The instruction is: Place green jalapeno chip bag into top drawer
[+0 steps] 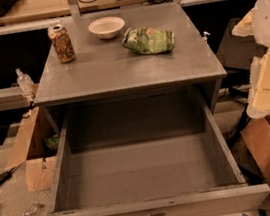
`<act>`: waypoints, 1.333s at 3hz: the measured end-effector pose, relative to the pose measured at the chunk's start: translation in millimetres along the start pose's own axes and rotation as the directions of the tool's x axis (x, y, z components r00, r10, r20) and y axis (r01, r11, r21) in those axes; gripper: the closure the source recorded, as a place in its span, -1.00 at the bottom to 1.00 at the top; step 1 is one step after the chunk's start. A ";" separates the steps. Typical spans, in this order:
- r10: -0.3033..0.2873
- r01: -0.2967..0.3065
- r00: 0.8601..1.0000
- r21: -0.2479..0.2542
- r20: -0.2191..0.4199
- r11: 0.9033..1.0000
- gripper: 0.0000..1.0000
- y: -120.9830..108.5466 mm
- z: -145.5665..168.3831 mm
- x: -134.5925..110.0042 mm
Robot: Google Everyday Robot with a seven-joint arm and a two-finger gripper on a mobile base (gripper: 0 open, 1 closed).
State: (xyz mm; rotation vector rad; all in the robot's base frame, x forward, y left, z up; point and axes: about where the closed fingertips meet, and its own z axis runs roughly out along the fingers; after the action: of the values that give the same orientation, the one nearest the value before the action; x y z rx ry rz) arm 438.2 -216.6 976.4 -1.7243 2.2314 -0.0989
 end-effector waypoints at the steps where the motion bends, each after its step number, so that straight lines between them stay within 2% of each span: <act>1: 0.000 0.000 1.000 0.003 0.012 1.000 -1.00 -6.0 2.6 -0.9; 2: -0.002 0.000 0.993 0.018 0.114 1.000 -1.00 -57.9 26.5 -8.3; 3: 0.016 -0.034 0.963 0.063 0.268 0.997 -1.00 -126.6 49.4 -15.6; 4: 0.041 -0.106 0.899 0.125 0.436 0.987 -1.00 -184.3 56.4 -27.1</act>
Offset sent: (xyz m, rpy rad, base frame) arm 0.1468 -0.0128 -0.0196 0.2400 -0.1034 0.0569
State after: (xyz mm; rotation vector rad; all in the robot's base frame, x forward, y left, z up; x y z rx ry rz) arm 632.1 -232.6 973.9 -1.4162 1.9046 0.1261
